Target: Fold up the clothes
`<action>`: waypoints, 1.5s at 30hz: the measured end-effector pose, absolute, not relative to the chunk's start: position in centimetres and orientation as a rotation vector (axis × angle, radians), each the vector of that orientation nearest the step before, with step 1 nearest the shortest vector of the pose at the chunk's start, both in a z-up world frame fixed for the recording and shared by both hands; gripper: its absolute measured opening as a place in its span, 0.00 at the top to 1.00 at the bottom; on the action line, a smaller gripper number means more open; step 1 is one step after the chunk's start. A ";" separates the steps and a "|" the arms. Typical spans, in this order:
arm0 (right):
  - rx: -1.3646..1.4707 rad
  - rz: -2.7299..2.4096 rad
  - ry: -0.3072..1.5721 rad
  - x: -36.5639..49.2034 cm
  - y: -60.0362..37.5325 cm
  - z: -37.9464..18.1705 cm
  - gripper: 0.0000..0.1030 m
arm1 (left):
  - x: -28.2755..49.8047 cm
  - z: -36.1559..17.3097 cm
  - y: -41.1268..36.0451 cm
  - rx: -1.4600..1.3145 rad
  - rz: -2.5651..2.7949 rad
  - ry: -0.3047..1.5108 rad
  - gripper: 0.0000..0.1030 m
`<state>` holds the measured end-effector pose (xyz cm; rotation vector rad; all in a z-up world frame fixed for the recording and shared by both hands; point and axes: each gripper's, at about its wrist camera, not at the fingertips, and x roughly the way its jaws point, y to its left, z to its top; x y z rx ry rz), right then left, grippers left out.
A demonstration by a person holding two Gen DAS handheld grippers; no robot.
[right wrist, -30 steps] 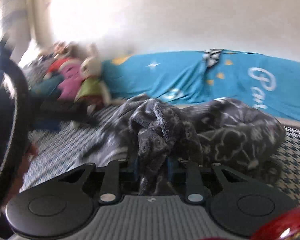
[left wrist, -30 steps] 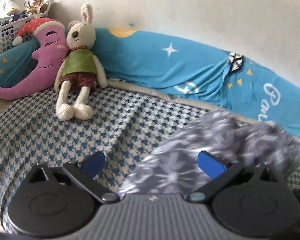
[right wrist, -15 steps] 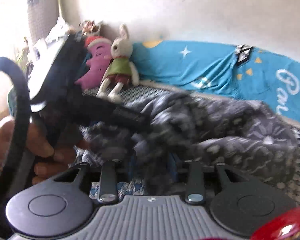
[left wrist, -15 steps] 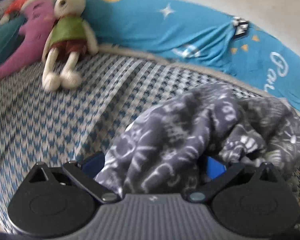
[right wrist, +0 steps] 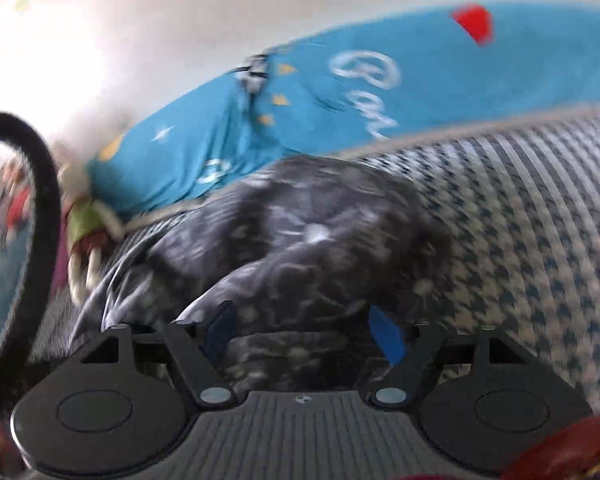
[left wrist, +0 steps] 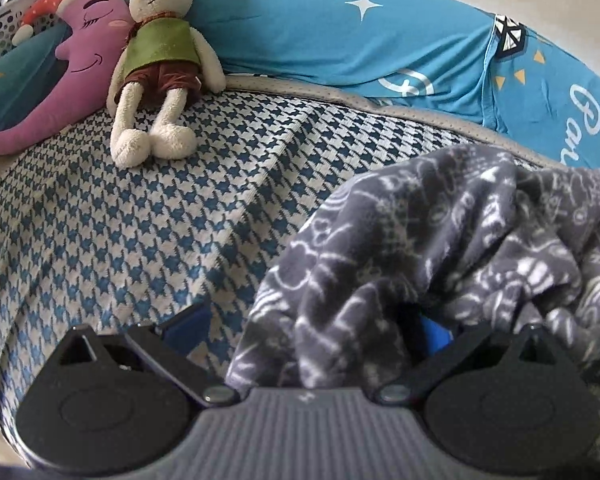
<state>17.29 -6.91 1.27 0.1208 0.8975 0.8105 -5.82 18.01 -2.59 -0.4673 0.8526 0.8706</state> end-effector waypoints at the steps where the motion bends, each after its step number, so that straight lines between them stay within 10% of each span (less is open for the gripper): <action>1: 0.161 0.793 0.925 17.9 -7.1 1.0 0.25 | -6.0 -2.8 18.0 -0.464 0.870 0.856 0.00; 17: 0.314 0.778 1.081 19.4 -2.4 -4.0 0.17 | -7.3 -5.0 17.7 -0.404 0.858 0.915 0.00; 28: 0.261 0.862 0.934 17.9 -0.5 -3.0 0.68 | -6.2 -5.2 17.7 -0.447 0.836 0.913 0.00; 45: 0.424 1.094 0.708 17.2 -6.1 3.2 0.75 | 0.5 -3.0 13.0 -0.351 0.817 0.845 0.00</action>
